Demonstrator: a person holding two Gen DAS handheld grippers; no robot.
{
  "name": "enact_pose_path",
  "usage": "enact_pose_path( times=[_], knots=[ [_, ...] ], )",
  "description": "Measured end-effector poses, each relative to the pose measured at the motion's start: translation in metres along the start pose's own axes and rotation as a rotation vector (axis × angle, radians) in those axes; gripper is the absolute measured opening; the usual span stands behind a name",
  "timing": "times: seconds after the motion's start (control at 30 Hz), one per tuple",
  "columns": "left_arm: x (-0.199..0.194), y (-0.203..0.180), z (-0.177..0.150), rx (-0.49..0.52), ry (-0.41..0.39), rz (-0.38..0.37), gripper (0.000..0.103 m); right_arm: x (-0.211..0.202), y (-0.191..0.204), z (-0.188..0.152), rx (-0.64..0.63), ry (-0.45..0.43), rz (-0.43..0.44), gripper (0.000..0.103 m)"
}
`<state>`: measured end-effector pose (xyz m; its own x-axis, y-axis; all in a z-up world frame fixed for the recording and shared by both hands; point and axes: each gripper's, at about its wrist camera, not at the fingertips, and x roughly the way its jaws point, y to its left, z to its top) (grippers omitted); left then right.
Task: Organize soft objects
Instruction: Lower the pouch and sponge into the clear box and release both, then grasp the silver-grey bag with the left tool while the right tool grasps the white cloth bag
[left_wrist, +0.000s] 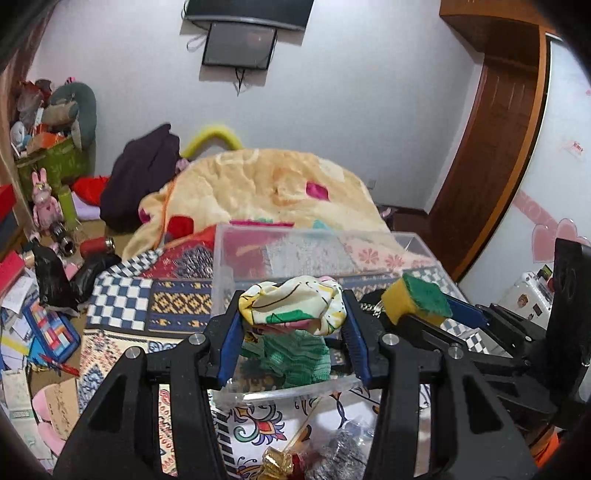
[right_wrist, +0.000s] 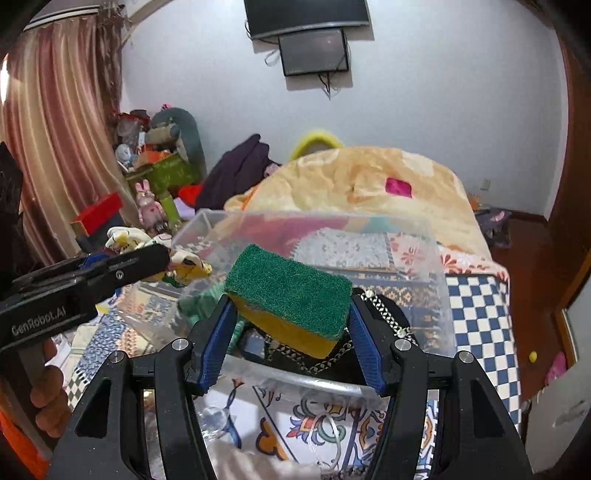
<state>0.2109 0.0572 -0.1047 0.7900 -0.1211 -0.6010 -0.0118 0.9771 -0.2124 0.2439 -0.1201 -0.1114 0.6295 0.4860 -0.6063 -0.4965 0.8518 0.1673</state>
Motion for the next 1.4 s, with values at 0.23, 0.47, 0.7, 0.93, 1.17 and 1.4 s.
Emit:
enact_pose_path(
  times=[0.23, 0.47, 0.7, 0.93, 1.17, 1.4],
  knots=[
    [0.024, -0.006, -0.005, 0.032, 0.064, -0.007, 0.049, 0.012, 0.0, -0.003, -0.012, 0.041, -0.014, 0.058],
    [0.024, -0.008, -0.007, 0.04, 0.075, -0.002, 0.069, 0.006, -0.001, -0.003, -0.023, 0.054, -0.005, 0.065],
    [-0.003, -0.01, -0.004, 0.051, 0.031, -0.003, 0.073, -0.013, -0.005, -0.005, -0.031, 0.034, 0.003, 0.066],
    [-0.048, -0.013, -0.003, 0.078, -0.053, -0.01, 0.085, -0.052, -0.006, -0.004, -0.035, -0.046, 0.004, 0.071],
    [-0.078, -0.013, -0.018, 0.1, -0.073, -0.012, 0.09, -0.079, 0.003, -0.011, -0.039, -0.092, 0.028, 0.071],
    [-0.081, -0.012, -0.048, 0.087, -0.016, -0.026, 0.091, -0.081, 0.013, -0.036, -0.055, -0.062, 0.047, 0.071]
  ],
)
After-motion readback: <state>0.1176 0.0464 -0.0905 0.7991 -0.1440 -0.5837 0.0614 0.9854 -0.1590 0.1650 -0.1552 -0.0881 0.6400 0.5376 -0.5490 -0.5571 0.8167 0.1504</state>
